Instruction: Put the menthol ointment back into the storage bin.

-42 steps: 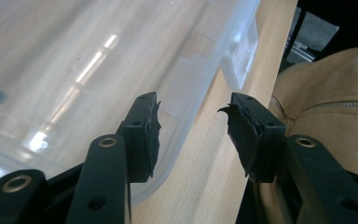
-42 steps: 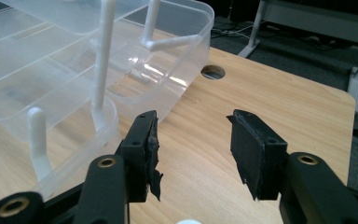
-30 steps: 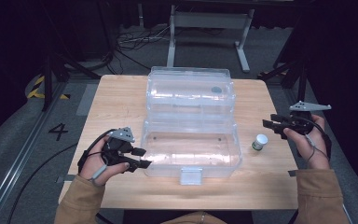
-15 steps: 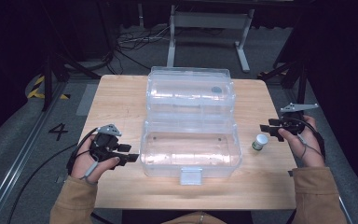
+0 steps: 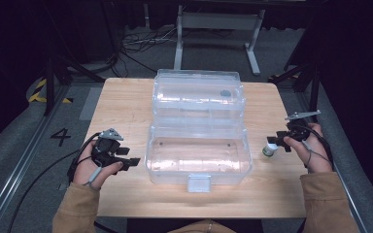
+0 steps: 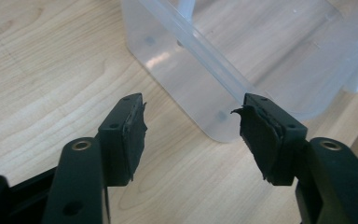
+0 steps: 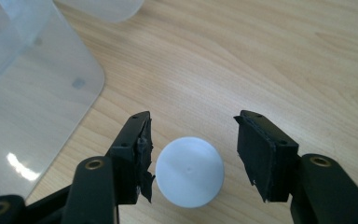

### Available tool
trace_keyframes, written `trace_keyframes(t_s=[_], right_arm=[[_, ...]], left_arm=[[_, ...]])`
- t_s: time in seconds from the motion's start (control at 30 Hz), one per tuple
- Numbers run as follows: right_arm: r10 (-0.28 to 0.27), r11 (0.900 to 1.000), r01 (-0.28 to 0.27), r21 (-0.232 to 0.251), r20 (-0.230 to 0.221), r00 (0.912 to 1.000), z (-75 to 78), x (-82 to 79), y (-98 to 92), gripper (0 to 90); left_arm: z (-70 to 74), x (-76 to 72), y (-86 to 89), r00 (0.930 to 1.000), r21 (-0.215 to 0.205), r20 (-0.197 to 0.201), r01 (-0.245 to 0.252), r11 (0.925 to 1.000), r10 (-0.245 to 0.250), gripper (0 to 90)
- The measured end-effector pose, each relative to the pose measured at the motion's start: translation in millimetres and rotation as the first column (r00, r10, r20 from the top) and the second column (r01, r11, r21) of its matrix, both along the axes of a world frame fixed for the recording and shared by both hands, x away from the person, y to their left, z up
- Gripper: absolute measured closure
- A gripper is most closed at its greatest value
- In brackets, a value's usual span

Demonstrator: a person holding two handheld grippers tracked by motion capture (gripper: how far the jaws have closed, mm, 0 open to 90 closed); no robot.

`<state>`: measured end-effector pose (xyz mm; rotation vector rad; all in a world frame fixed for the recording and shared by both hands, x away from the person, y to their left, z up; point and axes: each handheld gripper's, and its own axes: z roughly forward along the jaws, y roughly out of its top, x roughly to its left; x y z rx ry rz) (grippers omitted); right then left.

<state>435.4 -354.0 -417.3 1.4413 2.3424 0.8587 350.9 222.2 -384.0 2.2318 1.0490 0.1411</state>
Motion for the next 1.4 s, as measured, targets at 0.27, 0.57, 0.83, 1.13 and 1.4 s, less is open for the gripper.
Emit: trace_keyframes(t_s=[0.27,0.57,0.83,1.13,1.4], right_arm=[[-0.008,1.0,0.007,-0.025,-0.051,0.9986,-8.3,1.5,1.9,42.7],[-0.005,0.999,0.001,-0.044,-0.081,0.9967,-14.1,2.8,4.0,42.7],[0.003,0.998,-0.009,-0.061,-0.109,0.994,-17.7,3.1,5.9,42.7],[0.008,0.996,-0.019,-0.084,-0.129,0.9916,-20.1,3.2,6.8,44.8],[0.018,0.994,-0.033,-0.105,-0.141,0.9899,-22.2,3.5,8.8,49.5]], left_arm=[[-2.4,0.9,0.7,0.9999,-0.001,0.011,-0.005,1.0,0.005,38.2],[-4.0,1.9,0.6,0.9999,0.001,0.013,-0.002,1.0,0.002,37.4],[-5.3,2.5,1.5,0.9999,-0.01,0.007,-0.007,0.9999,0.007,36.7],[-6.1,2.8,0.5,1.0,-0.006,0.004,-0.005,1.0,0.005,36.5],[-7.3,3.2,-0.2,1.0,-0.006,0.001,-0.007,1.0,0.007,36.5]])
